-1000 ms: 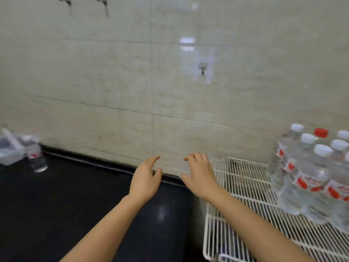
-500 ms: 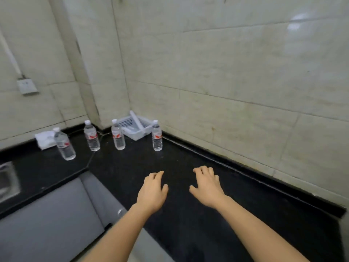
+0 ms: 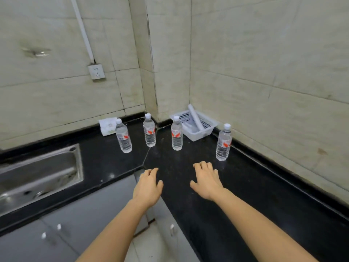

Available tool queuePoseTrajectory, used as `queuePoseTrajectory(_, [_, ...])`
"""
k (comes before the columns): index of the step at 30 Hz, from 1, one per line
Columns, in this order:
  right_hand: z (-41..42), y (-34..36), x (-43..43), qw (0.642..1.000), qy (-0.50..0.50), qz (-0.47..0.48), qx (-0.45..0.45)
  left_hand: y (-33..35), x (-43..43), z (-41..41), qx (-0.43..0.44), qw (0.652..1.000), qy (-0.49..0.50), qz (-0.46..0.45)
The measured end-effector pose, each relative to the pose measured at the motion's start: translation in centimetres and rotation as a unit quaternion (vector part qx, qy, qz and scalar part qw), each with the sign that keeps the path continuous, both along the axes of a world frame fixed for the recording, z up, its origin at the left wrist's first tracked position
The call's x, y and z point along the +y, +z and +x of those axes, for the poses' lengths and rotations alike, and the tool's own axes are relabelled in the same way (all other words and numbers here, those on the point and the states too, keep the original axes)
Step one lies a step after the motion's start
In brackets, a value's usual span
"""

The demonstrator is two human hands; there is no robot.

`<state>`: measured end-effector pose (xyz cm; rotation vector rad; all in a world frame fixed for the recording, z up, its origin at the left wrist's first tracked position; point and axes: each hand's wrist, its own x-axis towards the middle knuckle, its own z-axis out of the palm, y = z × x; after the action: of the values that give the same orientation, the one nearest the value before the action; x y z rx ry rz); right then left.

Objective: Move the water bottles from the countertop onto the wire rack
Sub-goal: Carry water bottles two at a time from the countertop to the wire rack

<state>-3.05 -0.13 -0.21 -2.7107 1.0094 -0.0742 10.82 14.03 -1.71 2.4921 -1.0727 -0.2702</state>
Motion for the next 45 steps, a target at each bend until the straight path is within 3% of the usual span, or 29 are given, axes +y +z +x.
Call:
queuePoseTrajectory(4, [7.7,-0.6,-3.3,1.0,0.015,0.01,0.022,-0.4,-2.0,7.1,0.002,0.999,0.022,0.034])
queuePoseTrajectory(14, [22.0,-1.0,-8.1,0.998,0.053,0.014,0.033,-1.2,-6.0,21.1,-0.007,0.997,0.075,0.007])
queuePoseTrajectory(22, [32.7,-1.4,-10.3,0.999,0.031,0.01,0.025,-1.4,-7.7,31.7,-0.083,0.996,0.021,-0.029])
queuePoseTrajectory(26, [38.1,-0.8,-11.6,1.0,0.003,-0.005,-0.002,-1.7,-8.3,38.1,-0.163,0.985,-0.031,-0.055])
queuePoseTrajectory(30, [43.0,-0.2,-13.5,0.998,-0.041,-0.026,-0.033,-0.9,-10.1,43.1,-0.159,0.986,-0.016,-0.054])
queuePoseTrajectory(35, [46.1,-0.5,-15.6,0.999,-0.043,-0.02,0.01,-1.0,-12.3,45.5,-0.101,0.993,-0.043,-0.041])
queuePoseTrajectory(39, [46.4,-1.1,-15.8,0.998,-0.039,-0.052,-0.01,-1.3,-12.9,45.8,-0.035,0.996,-0.019,-0.074])
queuePoseTrajectory(45, [45.9,-1.2,-15.3,0.998,-0.037,-0.051,-0.021,-2.0,-12.1,46.1,-0.069,0.994,-0.033,-0.072])
